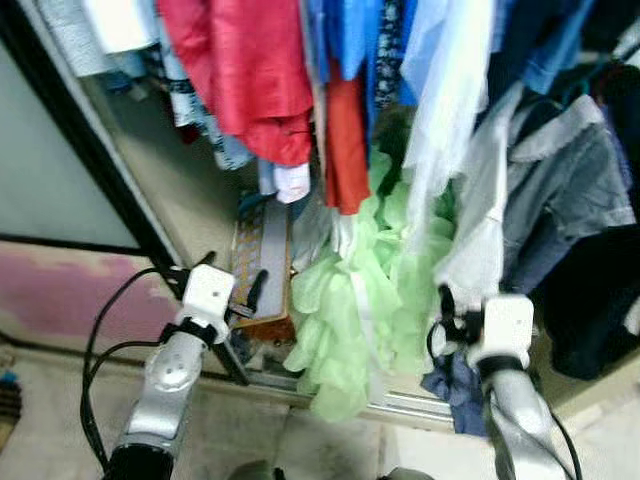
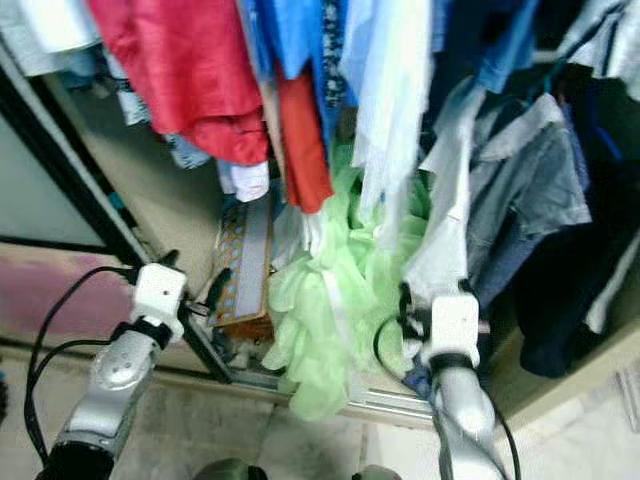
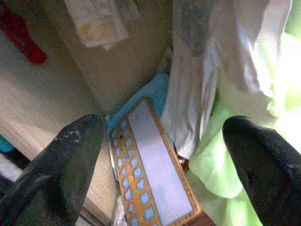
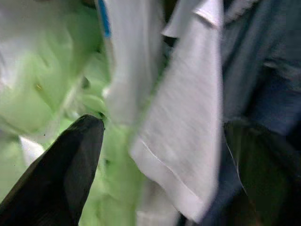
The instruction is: Clean up the room
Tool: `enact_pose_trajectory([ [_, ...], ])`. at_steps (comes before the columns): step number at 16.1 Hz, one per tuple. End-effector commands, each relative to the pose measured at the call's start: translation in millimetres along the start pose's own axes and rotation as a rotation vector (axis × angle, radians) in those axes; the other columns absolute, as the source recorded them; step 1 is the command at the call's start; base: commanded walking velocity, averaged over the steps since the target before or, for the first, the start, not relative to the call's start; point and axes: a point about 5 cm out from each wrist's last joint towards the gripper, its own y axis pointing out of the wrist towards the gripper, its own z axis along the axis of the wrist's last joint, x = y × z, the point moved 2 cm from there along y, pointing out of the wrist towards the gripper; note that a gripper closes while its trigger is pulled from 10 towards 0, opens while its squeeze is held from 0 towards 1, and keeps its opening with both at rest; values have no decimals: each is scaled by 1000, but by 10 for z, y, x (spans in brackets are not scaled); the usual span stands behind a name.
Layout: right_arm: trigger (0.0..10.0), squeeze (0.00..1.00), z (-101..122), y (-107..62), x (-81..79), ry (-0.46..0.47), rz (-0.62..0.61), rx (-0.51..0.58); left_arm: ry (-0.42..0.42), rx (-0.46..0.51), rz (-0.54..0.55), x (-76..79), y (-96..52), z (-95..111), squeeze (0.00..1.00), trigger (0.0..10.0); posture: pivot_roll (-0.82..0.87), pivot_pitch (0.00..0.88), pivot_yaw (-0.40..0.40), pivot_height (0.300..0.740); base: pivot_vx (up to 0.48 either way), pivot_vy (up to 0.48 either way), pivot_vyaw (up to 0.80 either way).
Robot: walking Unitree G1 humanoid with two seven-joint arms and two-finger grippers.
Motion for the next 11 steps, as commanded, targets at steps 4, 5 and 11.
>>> enact_pose_trajectory([
  [4, 10000, 0, 78, -9, -16, -71, 70, -3, 33, -95, 90, -291, -283, -228, 0, 10000, -80, 14, 10, 740, 0, 0, 200],
  [5, 10000, 0, 70, 39, 15, -85, 68, -12, 37, -87, 49, -227, -311, -215, 0, 10000, -64, 33, -19, 740, 0, 0, 800],
  [11, 10000, 0, 123, 148, 1, -82, 98, -17, 23, -4, 34, -193, -225, 49, 0, 10000, -26, 43, -44, 740, 0, 0, 800],
])
